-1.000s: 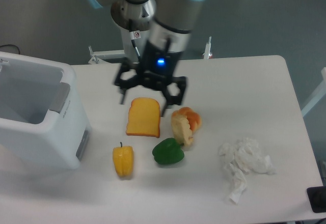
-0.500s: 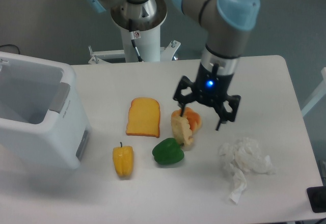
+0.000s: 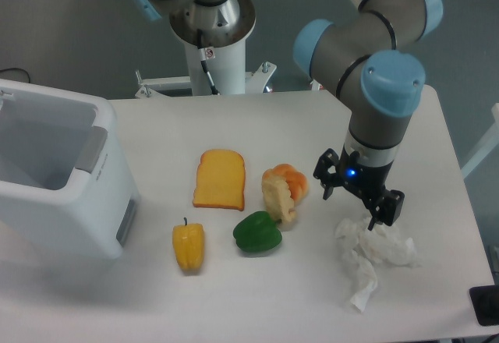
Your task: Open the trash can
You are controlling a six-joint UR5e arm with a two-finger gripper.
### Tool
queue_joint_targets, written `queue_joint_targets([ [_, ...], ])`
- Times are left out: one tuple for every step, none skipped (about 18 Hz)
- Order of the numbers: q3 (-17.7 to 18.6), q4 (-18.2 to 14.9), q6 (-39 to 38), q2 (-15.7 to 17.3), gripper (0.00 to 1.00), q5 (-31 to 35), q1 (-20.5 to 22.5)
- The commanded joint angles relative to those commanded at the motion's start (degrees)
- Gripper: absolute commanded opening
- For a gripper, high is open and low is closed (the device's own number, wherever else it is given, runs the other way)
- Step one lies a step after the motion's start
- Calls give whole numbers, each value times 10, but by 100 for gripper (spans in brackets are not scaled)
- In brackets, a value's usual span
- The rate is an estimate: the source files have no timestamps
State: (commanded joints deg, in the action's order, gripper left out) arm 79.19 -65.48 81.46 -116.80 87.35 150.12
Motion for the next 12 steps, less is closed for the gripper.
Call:
queue_joint_targets([
  [-9, -4, 10, -4, 100, 19, 0],
  [-16, -9, 12, -11, 100, 35, -1],
  [-25, -17, 13, -15, 100, 38, -3],
  [-33, -31, 14, -18, 100, 39, -4],
  [-40, -44, 14, -22, 100, 39, -4],
  [-48, -51, 14, -24, 100, 39, -3],
  [-52, -54, 14, -26, 100, 39, -4],
  [-52, -55, 14, -26, 100, 39, -4],
  [-52, -55, 15, -26, 100, 39, -3],
  [-52, -55, 19, -26, 100, 37, -2],
  [-52, -55, 19, -25, 100, 36, -2],
  [-52, -55, 19, -24, 100, 36, -2],
])
